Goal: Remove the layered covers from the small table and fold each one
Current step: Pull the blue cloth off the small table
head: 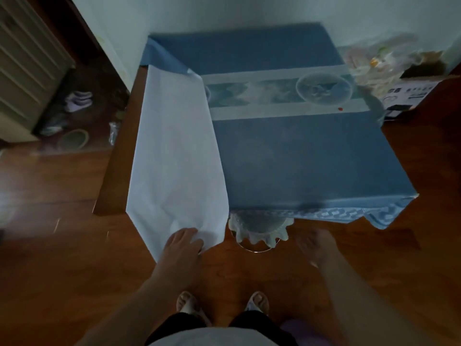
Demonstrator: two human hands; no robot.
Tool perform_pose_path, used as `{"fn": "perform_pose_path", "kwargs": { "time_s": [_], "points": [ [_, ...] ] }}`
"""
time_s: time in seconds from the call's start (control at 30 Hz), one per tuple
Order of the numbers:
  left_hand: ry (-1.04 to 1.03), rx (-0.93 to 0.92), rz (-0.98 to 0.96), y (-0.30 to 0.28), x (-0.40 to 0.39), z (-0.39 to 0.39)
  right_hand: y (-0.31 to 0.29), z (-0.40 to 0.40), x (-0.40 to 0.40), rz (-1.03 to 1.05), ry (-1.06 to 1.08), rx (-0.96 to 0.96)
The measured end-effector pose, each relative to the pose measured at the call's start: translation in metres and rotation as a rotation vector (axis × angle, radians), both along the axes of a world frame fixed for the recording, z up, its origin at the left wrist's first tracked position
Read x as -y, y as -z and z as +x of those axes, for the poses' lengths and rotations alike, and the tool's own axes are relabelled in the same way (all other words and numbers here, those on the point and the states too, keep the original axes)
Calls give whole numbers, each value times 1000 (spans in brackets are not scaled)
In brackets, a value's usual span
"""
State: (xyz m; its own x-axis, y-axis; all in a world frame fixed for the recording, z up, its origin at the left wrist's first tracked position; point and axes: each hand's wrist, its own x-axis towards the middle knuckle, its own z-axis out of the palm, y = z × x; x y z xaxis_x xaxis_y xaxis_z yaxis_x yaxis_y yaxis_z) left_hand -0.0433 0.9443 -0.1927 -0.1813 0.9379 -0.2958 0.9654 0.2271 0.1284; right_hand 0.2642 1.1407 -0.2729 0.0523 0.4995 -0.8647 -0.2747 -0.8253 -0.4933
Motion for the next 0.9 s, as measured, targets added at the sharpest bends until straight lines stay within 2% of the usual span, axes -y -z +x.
{"fn": "perform_pose_path", "kwargs": {
  "time_s": [0.2, 0.27, 0.33, 0.43, 0.5, 0.6, 0.77, 0.9],
  "points": [
    [-34, -62, 40, 12, -14, 9, 49, -2, -11, 143, -442, 428],
    [-47, -81, 72, 17, -16, 11, 67, -10, -19, 192, -546, 484],
    [-43, -99, 119, 23, -16, 14, 77, -28, -35, 130, -371, 365],
    [-38, -129, 173, 31, -15, 17, 86, -37, -51, 84, -28, -154],
    [-54, -128, 194, 35, -11, 18, 86, -36, -53, 73, 190, -348],
    [-70, -127, 208, 32, 0, 24, 72, -29, -37, 93, 204, -479],
    [-66, -79, 242, 3, 17, 33, -10, -9, 39, 65, 264, -472],
    [16, -52, 250, -20, 16, 28, -85, 16, 76, 96, 185, -264]
  ]
}}
